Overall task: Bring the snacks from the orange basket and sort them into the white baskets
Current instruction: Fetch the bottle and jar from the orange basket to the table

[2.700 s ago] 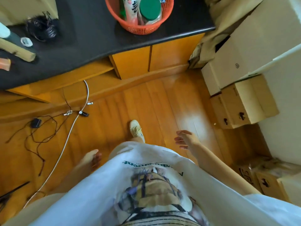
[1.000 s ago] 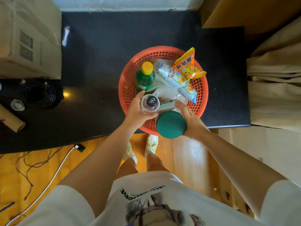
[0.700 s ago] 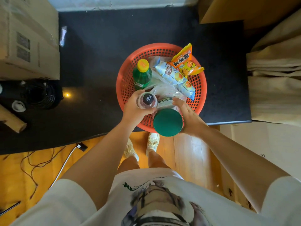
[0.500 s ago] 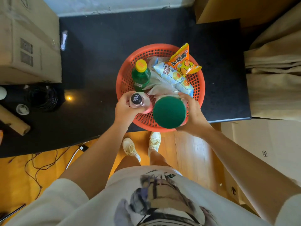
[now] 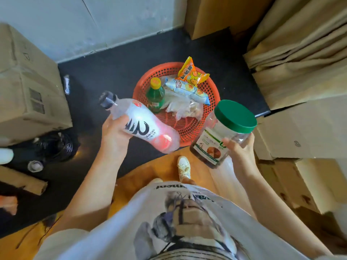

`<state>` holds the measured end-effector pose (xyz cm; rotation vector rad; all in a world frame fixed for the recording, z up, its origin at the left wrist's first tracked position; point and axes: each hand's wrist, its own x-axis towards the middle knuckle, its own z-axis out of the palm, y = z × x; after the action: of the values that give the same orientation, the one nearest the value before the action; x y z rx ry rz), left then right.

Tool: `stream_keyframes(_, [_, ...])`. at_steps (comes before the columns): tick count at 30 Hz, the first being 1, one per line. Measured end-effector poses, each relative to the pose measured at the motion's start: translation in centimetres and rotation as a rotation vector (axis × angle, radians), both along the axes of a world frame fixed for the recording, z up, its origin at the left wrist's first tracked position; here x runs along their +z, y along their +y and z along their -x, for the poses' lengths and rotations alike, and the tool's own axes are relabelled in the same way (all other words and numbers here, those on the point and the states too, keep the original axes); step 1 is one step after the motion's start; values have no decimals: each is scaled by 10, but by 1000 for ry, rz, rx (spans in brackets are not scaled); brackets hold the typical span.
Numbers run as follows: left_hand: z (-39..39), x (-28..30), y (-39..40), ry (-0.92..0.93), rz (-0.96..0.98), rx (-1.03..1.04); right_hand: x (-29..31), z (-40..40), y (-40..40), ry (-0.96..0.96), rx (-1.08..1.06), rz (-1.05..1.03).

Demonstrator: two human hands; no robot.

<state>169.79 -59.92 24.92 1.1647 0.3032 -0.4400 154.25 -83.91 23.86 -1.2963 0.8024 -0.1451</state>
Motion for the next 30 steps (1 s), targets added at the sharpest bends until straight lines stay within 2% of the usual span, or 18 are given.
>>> stream_keyframes(3, [11, 15, 4, 122, 144, -133, 2, 35, 40, -22, -164, -16])
stream_keyframes(6, [32, 20, 8, 158, 159, -504, 5, 72, 82, -16, -301, -22])
stream_keyframes(9, [60, 19, 16, 240, 217, -666, 11, 114, 122, -4, -428, -30])
stream_keyframes(13, [97, 15, 15, 294, 190, -828, 18, 180, 167, 31, -642, 10])
stream_keyframes(17, [151, 18, -1, 284, 121, -1189, 22, 253, 215, 78, -862, 53])
stream_keyframes(24, [310, 25, -19, 147, 53, -1748, 18, 392, 321, 86, -1263, 41])
stream_keyframes(30, [495, 23, 24, 97, 42, -2114, 18, 520, 435, 83, -1651, 38])
